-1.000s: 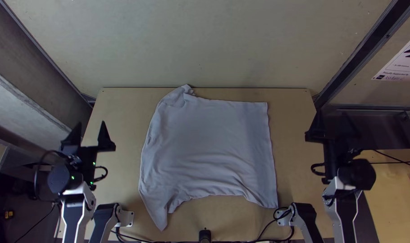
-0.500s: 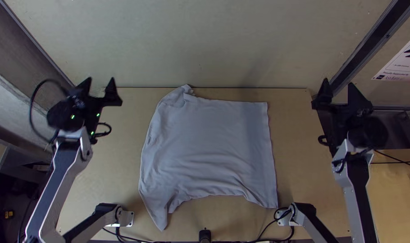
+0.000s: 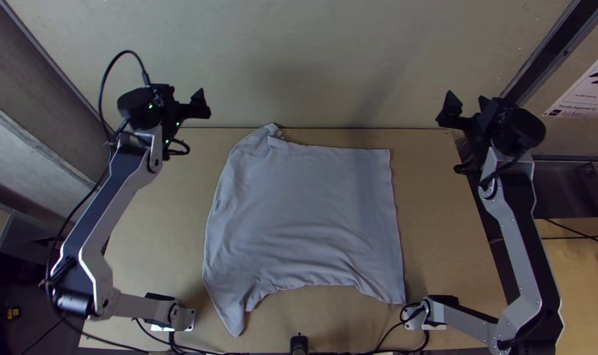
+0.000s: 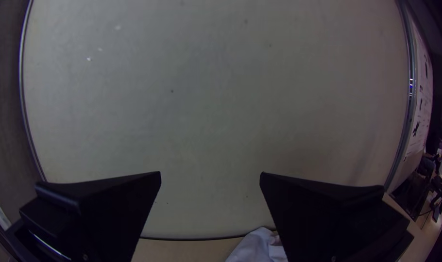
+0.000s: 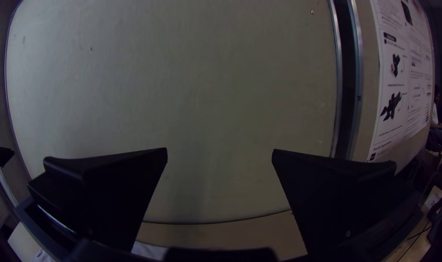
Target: Fold the t-shirt
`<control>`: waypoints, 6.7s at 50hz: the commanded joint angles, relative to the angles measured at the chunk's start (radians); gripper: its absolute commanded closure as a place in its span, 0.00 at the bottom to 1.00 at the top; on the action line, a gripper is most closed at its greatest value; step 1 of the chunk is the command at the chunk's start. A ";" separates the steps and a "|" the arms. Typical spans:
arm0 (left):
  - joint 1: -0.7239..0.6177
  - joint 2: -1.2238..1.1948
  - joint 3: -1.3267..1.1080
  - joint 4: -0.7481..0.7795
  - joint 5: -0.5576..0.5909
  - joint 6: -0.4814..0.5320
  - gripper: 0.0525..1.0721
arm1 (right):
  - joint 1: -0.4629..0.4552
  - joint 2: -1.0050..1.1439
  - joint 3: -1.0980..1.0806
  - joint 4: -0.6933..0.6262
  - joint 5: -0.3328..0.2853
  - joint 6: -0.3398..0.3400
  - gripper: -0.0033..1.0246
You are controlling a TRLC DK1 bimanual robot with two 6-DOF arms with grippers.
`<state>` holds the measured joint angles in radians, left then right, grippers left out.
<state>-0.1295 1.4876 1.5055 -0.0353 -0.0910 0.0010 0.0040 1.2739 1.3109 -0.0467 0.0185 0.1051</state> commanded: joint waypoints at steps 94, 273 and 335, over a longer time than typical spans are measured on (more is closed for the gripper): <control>-0.075 1.011 0.791 -0.555 0.096 -0.053 0.97 | 0.093 0.602 0.194 -0.452 -0.014 0.317 0.10; 0.044 0.048 -0.206 -0.479 0.174 -0.108 0.98 | 0.131 0.582 0.200 -0.601 0.101 0.134 0.97; 0.142 -0.236 -0.415 -0.630 0.260 -0.042 0.05 | 0.157 0.007 -0.234 -0.759 0.136 0.145 0.11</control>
<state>0.0174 1.3182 1.0519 -0.6083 0.1555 -0.0711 0.1482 1.3289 1.0725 -0.7311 0.1467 0.2531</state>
